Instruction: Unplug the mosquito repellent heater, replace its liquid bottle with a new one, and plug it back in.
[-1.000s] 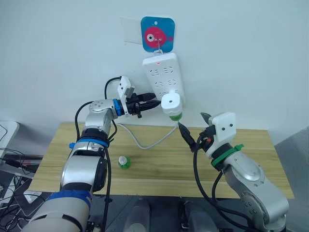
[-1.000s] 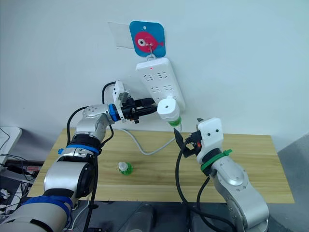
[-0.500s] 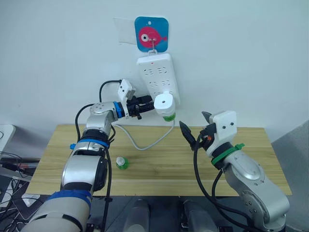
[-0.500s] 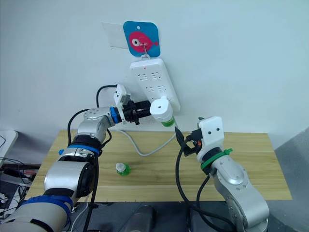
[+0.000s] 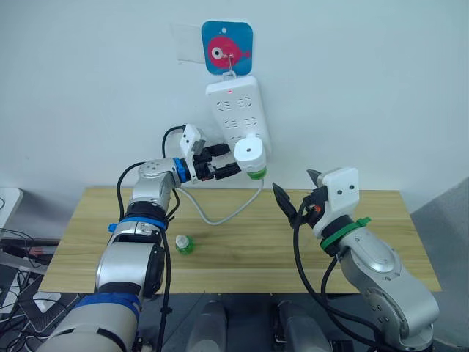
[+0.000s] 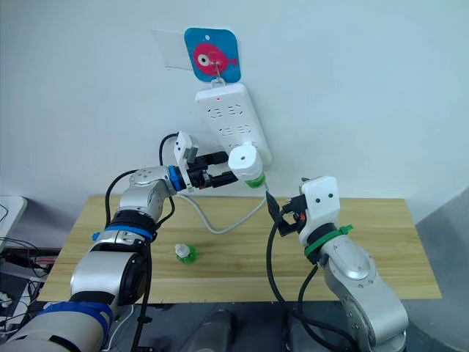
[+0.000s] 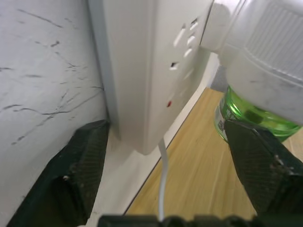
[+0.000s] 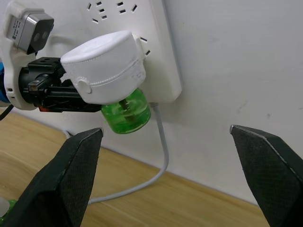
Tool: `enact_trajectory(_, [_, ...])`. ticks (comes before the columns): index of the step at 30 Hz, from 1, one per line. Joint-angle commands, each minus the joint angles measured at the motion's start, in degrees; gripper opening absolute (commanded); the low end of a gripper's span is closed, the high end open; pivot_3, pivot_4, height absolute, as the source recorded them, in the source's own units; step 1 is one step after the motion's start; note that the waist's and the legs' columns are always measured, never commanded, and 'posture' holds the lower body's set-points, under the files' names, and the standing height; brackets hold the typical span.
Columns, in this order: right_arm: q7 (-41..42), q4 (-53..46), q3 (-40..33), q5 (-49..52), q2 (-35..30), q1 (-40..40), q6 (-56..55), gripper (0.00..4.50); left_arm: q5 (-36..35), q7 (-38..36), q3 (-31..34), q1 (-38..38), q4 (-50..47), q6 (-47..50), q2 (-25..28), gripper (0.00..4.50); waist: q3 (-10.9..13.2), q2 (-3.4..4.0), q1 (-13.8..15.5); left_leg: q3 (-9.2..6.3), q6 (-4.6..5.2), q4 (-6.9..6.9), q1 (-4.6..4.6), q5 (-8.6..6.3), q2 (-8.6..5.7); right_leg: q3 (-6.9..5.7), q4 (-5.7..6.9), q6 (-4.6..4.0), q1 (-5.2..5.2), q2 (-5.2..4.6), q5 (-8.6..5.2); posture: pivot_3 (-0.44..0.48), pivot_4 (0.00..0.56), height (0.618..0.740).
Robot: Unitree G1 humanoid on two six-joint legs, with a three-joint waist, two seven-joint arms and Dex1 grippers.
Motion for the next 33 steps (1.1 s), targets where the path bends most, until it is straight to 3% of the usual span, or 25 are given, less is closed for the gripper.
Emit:
enact_trajectory(1, [0.15, -1.77, -0.42, 0.41, 0.32, -0.89, -1.33, 4.5, -2.88, 0.27, 2.43, -2.39, -5.44, 0.66, 0.97, 4.01, 0.11, -0.02, -0.23, -0.06, -0.05, 0.0, -0.03, 0.06, -0.04, 0.01, 0.06, 0.0, -0.02, 0.0, 0.0, 0.211, 0.243, 0.74])
enact_trajectory(8, [0.31, -0.66, -0.52, 0.32, 0.42, -1.54, -2.18, 4.5, -3.92, 2.45, 4.72, -5.89, -4.33, 1.27, 2.33, 4.01, 0.43, -0.1, -0.24, -0.22, -0.25, -0.01, -0.18, 0.19, -0.06, -0.12, 0.05, 0.0, -0.06, -0.02, 0.0, 0.218, 0.241, 0.74])
enact_trajectory(14, [0.32, 0.33, -0.39, 0.23, 0.7, -1.91, -3.25, 4.5, -6.24, -0.22, 4.69, -6.67, -7.77, 5.12, 2.25, 4.01, 0.67, -0.18, -0.25, -0.31, -0.39, -0.03, -0.23, 0.27, -0.08, -0.15, 0.12, 0.0, -0.1, -0.02, 0.0, 0.228, 0.239, 0.74])
enact_trajectory(19, [0.36, 0.96, -0.3, 0.16, 0.81, -2.16, -3.79, 4.5, -7.68, -5.7, 2.88, -5.37, -13.21, 9.74, 3.25, 4.01, 0.71, -0.24, -0.21, -0.44, -1.04, -0.04, -1.11, 0.64, -0.1, -0.23, 0.22, -0.06, -0.98, -0.04, 0.08, 0.233, 0.236, 0.74])
enact_trajectory(24, [0.48, 1.03, -0.44, 0.28, 0.74, -1.81, -4.17, 4.5, -8.51, -8.67, 1.54, -3.59, -18.15, 13.47, 5.25, 4.01, 0.71, -0.25, -0.24, -0.45, -1.07, -0.13, -1.06, 0.66, -0.12, -0.26, 0.18, -0.28, -0.94, -0.1, 0.21, 0.237, 0.231, 0.74])
enact_trajectory(33, [0.94, 1.8, -0.47, 0.27, 0.84, -2.13, -4.83, 4.5, -8.06, -6.46, 2.05, -3.19, -18.17, 13.81, 6.27, 4.01, 0.71, -0.25, -0.23, -0.45, -1.07, -0.12, -1.05, 0.65, -0.13, -0.26, 0.18, -0.21, -0.94, -0.1, 0.17, 0.251, 0.227, 0.74])
